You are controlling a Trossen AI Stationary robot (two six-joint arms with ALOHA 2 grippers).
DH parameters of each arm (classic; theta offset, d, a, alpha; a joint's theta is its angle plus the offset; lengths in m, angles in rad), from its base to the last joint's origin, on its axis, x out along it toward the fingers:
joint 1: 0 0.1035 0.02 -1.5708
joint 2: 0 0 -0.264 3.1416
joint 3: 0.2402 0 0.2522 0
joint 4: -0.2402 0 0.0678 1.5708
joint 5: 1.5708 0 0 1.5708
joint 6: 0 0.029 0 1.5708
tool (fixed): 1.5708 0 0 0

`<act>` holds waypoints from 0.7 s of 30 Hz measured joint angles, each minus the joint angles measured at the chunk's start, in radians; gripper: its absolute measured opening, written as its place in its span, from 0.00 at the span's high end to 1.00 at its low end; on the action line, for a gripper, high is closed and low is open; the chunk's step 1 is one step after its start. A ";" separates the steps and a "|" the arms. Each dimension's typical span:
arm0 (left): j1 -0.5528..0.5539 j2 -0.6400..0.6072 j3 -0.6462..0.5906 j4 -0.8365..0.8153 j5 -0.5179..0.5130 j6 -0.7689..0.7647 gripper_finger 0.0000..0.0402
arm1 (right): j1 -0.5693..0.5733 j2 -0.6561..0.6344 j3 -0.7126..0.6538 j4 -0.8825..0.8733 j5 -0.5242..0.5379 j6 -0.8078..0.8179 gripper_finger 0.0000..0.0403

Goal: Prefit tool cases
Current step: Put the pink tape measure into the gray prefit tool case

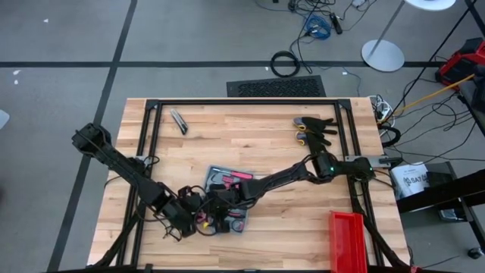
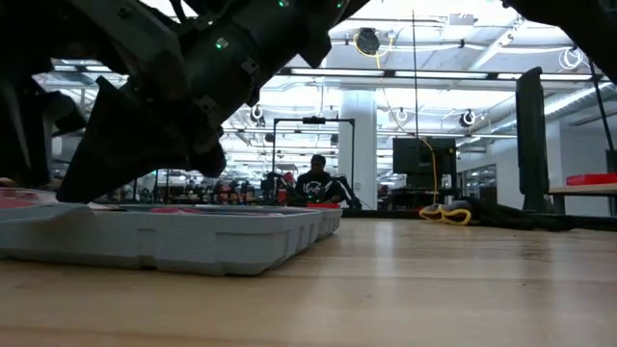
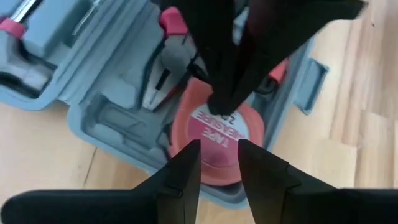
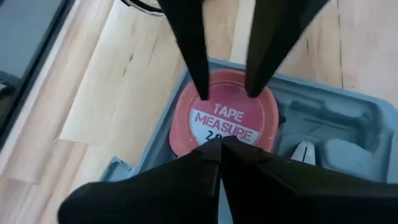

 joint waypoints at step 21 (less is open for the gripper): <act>0.000 0.000 -0.044 0.053 0.015 -0.035 0.72 | -0.002 -0.022 0.000 -0.023 0.053 -0.025 1.00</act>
